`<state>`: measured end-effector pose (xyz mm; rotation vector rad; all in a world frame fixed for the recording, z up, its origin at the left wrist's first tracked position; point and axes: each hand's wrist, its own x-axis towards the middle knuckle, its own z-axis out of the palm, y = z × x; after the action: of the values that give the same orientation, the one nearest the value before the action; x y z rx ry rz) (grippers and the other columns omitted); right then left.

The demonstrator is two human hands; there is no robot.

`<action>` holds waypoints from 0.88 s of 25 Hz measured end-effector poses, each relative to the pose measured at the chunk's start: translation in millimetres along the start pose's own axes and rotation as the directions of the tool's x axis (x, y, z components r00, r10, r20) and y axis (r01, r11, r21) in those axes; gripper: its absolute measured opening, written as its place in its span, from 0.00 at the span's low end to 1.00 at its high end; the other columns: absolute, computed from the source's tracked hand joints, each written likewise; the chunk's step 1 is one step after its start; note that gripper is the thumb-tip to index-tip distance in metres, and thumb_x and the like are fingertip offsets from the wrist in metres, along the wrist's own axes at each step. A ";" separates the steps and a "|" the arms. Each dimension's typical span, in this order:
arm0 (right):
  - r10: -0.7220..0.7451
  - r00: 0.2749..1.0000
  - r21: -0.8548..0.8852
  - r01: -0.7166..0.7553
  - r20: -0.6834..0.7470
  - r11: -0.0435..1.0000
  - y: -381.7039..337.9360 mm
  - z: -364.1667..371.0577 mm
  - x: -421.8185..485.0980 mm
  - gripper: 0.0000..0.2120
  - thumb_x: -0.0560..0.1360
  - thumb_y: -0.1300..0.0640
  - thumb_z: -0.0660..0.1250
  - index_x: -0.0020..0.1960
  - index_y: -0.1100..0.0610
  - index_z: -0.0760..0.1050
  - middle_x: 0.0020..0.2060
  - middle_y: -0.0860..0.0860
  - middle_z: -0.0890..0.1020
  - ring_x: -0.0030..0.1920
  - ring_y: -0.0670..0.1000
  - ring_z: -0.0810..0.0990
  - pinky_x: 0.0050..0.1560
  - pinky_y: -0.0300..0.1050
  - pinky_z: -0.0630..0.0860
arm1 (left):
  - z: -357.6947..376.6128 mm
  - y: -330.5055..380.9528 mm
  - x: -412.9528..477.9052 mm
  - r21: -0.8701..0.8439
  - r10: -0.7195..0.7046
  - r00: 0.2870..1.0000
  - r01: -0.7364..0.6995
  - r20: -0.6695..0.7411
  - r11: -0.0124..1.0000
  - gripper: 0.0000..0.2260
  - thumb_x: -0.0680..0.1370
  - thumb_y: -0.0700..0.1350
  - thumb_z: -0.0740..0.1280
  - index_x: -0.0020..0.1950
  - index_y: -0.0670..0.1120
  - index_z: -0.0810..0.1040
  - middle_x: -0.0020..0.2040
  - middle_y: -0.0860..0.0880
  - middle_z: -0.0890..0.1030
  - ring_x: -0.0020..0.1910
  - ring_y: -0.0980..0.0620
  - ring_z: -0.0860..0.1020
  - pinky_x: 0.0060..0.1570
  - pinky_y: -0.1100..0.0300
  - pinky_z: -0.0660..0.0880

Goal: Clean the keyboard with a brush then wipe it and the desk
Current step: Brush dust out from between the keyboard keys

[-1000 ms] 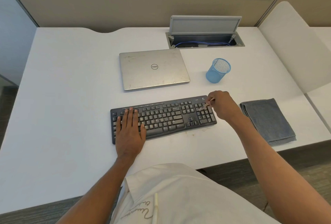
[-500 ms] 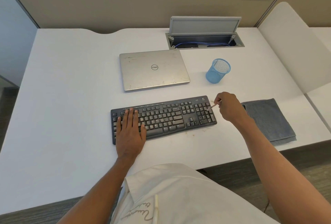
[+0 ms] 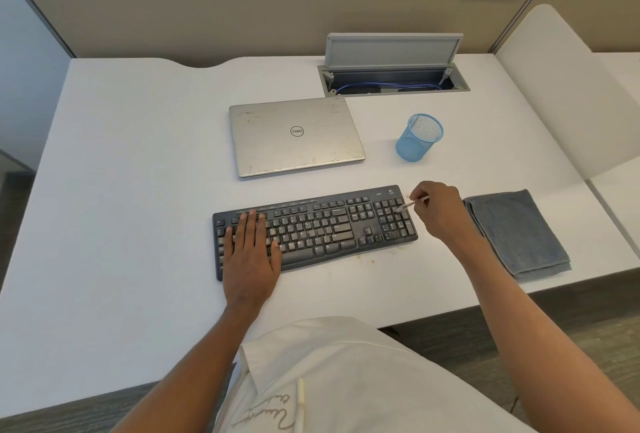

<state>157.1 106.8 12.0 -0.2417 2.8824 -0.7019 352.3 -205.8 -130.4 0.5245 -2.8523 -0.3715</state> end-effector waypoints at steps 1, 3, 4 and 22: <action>-0.015 1.000 0.042 0.015 -0.004 0.999 -2.8 -1.1 -3.3 0.05 0.76 0.66 0.66 0.46 0.59 0.80 0.41 0.52 0.84 0.38 0.49 0.80 0.36 0.40 0.74 | -0.2 -0.1 0.1 -0.002 -0.002 1.000 0.002 -0.004 1.000 0.28 0.86 0.53 0.51 0.83 0.41 0.66 0.83 0.42 0.66 0.84 0.44 0.61 0.84 0.42 0.52; -0.033 0.999 0.117 0.034 -0.014 0.993 -9.7 -1.5 -9.0 0.03 0.76 0.64 0.69 0.45 0.58 0.81 0.39 0.48 0.84 0.37 0.40 0.81 0.33 0.30 0.73 | -0.1 -0.1 0.2 -0.008 0.000 1.000 0.000 -0.009 1.000 0.28 0.86 0.53 0.50 0.83 0.41 0.66 0.83 0.42 0.67 0.83 0.43 0.62 0.84 0.41 0.52; -0.039 0.999 0.143 0.043 -0.028 0.989 -11.8 0.0 -10.2 0.03 0.76 0.64 0.69 0.45 0.58 0.81 0.39 0.48 0.84 0.36 0.38 0.80 0.34 0.28 0.72 | -0.2 0.1 0.0 -0.011 0.002 1.000 -0.002 -0.011 1.000 0.28 0.86 0.53 0.50 0.83 0.41 0.66 0.83 0.42 0.67 0.83 0.43 0.62 0.84 0.41 0.53; 0.005 1.000 0.153 -0.005 0.000 0.988 -8.7 16.0 -20.8 0.07 0.79 0.64 0.63 0.48 0.56 0.79 0.40 0.50 0.83 0.36 0.47 0.79 0.30 0.32 0.71 | -1.1 -0.6 -0.3 -0.012 0.002 1.000 -0.002 -0.011 1.000 0.28 0.86 0.53 0.52 0.83 0.42 0.65 0.83 0.42 0.66 0.83 0.44 0.62 0.84 0.41 0.53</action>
<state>181.5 96.2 4.6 -0.2141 2.8101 -0.9174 353.0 -206.4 -129.6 0.5195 -2.8385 -0.3836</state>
